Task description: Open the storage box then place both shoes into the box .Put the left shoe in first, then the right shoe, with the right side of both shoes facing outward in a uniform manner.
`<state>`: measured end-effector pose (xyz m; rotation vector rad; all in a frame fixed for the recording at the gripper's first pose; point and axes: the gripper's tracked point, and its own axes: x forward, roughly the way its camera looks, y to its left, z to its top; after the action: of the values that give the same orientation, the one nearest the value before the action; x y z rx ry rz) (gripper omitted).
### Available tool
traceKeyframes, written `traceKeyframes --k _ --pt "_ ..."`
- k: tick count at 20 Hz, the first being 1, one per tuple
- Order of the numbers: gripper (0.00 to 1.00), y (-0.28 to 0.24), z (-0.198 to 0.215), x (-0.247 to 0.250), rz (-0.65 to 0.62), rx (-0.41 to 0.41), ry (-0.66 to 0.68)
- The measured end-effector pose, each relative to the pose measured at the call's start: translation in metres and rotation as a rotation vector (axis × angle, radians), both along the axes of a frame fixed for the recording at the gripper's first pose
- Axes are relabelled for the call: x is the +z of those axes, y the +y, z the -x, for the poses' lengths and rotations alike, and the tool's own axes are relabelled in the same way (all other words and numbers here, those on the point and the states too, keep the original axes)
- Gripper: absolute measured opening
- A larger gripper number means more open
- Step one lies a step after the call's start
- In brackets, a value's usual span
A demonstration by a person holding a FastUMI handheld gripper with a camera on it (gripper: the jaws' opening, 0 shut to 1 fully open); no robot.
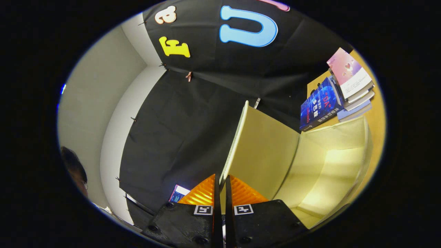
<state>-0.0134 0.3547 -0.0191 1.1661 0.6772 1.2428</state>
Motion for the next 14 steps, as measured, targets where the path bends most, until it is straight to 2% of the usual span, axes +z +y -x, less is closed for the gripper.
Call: traceKeyframes --k 10,13,14 --pt "0.08 0.098 0.004 0.005 0.096 0.04 -0.013" --pt "0.15 0.115 0.009 -0.005 0.135 0.051 -0.017" --pt "0.28 0.119 0.01 -0.008 0.142 0.056 -0.017"
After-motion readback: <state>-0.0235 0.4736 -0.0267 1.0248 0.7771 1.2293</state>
